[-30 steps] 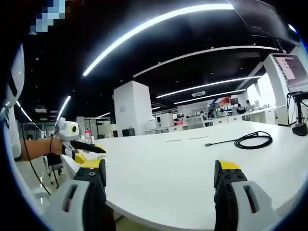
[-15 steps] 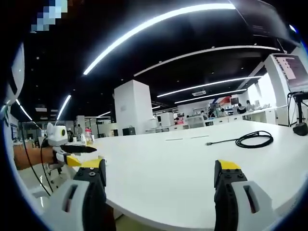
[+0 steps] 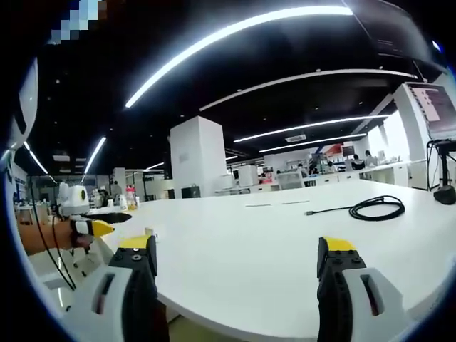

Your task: Plug the desk Type‑C cable into the charger adapter.

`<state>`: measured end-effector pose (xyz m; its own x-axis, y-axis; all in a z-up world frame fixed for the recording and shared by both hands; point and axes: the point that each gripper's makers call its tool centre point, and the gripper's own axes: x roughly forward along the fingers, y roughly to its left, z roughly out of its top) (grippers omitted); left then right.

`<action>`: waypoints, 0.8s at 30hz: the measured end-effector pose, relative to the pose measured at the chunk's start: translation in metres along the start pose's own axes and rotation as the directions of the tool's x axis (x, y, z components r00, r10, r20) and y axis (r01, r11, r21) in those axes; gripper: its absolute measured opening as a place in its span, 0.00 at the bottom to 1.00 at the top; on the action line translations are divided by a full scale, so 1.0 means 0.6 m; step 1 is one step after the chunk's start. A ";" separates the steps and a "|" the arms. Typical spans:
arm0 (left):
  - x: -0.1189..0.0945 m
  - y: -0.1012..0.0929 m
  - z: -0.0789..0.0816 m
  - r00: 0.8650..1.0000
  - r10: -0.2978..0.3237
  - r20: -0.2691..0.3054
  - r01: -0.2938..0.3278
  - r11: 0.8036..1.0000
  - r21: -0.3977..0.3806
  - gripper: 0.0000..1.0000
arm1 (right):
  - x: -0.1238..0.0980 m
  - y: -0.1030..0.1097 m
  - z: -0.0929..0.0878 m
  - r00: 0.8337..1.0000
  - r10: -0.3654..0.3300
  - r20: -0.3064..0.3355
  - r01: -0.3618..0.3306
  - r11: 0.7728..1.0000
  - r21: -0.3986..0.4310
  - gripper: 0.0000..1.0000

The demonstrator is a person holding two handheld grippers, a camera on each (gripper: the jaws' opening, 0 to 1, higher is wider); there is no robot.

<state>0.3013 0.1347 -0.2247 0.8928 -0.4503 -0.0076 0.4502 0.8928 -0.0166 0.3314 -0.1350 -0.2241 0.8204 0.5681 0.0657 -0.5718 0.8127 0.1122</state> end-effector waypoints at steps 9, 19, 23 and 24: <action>-0.012 -0.013 0.019 0.997 0.031 0.065 -0.031 1.000 -0.007 1.00 | 0.001 -0.002 -0.003 1.000 -0.008 -0.004 0.007 1.000 -0.014 0.96; -0.027 -0.003 0.026 0.989 0.106 0.104 -0.108 0.994 0.014 1.00 | 0.000 -0.001 -0.006 1.000 -0.012 -0.011 0.011 0.999 -0.031 1.00; -0.028 -0.004 0.021 0.988 0.120 0.100 -0.123 0.992 0.028 1.00 | 0.001 -0.002 -0.008 1.000 -0.012 -0.017 0.012 0.999 -0.035 1.00; -0.029 -0.003 0.020 0.987 0.126 0.103 -0.130 0.991 0.029 1.00 | 0.001 -0.001 -0.009 1.000 -0.012 -0.019 0.011 0.999 -0.036 1.00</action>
<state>0.2854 0.1412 -0.2124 0.9391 -0.3307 0.0935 0.3309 0.9436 0.0139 0.3322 -0.1347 -0.2293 0.8268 0.5606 0.0459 -0.5624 0.8232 0.0770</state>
